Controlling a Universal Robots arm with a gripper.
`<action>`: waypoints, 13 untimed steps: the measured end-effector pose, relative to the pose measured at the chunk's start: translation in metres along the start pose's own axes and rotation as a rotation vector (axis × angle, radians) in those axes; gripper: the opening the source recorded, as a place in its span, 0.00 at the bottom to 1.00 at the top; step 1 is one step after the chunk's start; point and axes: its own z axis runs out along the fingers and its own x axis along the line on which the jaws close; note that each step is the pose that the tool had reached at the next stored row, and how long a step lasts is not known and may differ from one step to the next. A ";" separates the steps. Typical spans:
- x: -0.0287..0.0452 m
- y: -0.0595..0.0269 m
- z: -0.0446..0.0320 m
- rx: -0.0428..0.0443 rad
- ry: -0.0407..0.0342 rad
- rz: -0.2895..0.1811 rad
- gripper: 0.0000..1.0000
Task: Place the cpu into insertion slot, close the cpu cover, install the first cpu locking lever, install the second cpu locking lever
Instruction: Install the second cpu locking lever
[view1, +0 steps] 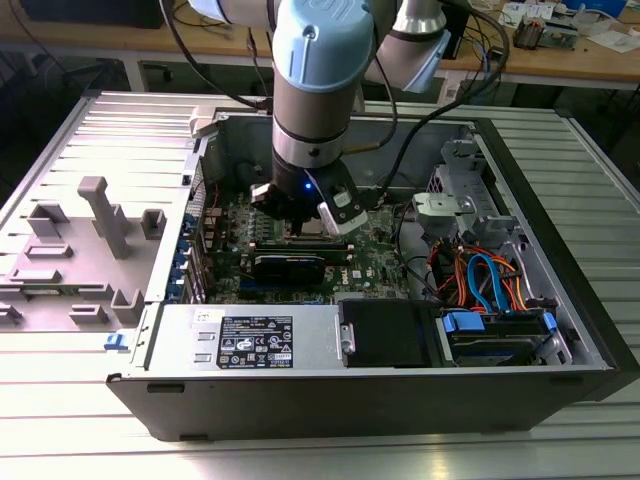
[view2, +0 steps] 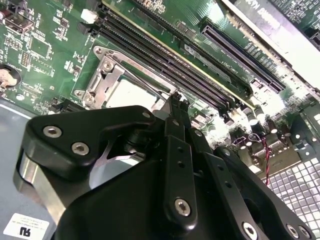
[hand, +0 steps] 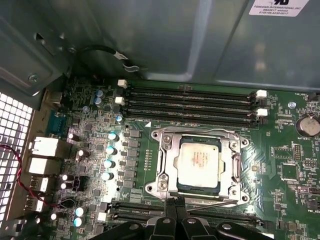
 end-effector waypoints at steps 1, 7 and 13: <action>0.0005 -0.0009 -0.0001 -0.0029 -0.0002 0.000 0.12; 0.0023 -0.0028 0.0016 -0.0062 -0.0004 -0.001 0.12; 0.0097 -0.0042 0.0105 -0.0108 -0.0007 -0.001 0.12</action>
